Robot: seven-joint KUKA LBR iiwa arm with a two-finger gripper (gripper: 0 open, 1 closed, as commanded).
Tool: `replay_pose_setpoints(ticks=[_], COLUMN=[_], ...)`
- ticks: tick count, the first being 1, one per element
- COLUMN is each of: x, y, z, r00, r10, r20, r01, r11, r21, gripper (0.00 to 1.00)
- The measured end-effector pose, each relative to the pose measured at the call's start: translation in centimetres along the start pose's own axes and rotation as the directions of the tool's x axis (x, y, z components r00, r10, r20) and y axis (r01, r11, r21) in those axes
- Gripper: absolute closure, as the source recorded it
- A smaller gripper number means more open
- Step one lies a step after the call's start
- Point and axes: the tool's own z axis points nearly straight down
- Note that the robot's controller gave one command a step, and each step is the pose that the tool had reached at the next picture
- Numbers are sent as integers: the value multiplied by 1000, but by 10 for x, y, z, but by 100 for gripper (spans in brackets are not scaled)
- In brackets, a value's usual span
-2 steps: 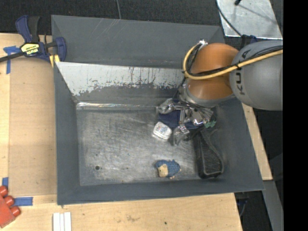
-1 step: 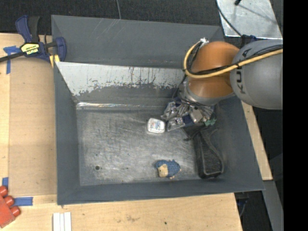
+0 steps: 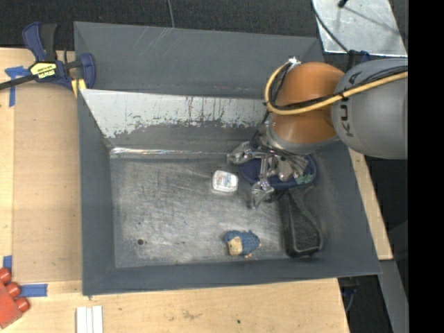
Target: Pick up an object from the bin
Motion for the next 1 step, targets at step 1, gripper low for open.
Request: replay_pose_setpoints(ticks=[1], x=[-7], y=[80], z=[-9], r00=[999], r10=[-48], r20=[-6], r01=[48], r11=[999], r21=[-7], gripper=[0])
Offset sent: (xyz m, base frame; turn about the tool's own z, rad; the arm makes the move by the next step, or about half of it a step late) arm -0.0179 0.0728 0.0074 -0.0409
